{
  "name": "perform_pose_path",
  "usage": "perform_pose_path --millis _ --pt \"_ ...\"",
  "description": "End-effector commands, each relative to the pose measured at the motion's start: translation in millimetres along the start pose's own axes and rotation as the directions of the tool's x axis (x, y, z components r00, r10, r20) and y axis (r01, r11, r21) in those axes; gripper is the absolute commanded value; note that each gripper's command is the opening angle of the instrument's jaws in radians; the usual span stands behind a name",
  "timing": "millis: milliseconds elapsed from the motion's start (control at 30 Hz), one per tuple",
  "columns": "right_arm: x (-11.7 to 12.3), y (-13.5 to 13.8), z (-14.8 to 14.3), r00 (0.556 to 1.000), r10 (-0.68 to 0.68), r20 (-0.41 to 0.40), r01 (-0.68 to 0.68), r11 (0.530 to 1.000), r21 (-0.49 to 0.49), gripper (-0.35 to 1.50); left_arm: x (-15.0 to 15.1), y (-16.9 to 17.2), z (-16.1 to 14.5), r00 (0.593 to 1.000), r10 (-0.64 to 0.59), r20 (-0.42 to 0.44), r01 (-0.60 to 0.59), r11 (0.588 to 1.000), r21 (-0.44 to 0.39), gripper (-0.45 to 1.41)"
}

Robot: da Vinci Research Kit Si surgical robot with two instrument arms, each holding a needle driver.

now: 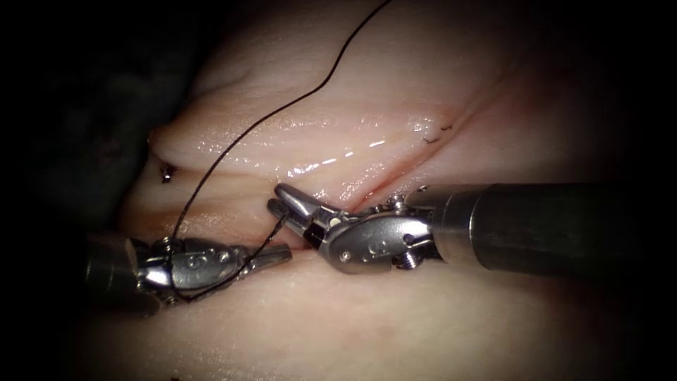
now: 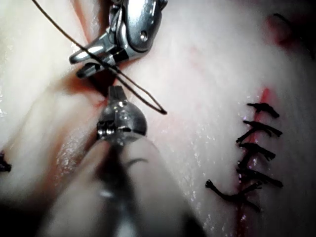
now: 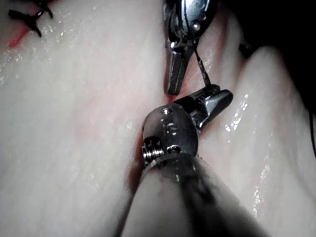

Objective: Wound Closure

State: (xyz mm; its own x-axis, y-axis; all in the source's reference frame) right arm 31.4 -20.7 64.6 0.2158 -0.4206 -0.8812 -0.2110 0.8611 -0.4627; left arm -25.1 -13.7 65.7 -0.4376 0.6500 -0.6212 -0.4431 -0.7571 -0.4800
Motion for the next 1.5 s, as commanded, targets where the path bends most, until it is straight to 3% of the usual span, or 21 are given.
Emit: perform_pose_path --millis 33,500,767,1267,1500 --pt "0.2 -0.9 0.3 1.000 -0.003 -0.004 0.003 1.000 0.005 -0.35 -0.6 0.4 0.6 1.000 -0.004 -0.001 0.004 1.000 -0.002 -0.18" --pt "0.3 -2.6 -1.1 1.000 -0.024 0.007 0.023 0.999 0.041 -0.35 -1.0 0.6 0.7 1.000 -0.008 0.001 0.008 1.000 0.002 -0.18" --pt "-0.4 -5.0 -1.9 0.998 -0.058 0.010 0.057 0.993 0.100 -0.35 -1.0 0.5 0.7 1.000 -0.007 0.001 0.007 1.000 0.001 -0.21" --pt "-1.1 -5.8 -2.0 0.999 -0.035 0.032 0.030 0.989 0.144 -0.35 -1.1 0.5 0.7 1.000 -0.007 0.000 0.007 1.000 0.001 -0.23" --pt "-1.4 -7.5 -2.7 0.997 0.042 0.071 -0.055 0.979 0.197 -0.35 -1.1 0.5 0.6 1.000 -0.006 0.000 0.006 1.000 0.001 -0.23"
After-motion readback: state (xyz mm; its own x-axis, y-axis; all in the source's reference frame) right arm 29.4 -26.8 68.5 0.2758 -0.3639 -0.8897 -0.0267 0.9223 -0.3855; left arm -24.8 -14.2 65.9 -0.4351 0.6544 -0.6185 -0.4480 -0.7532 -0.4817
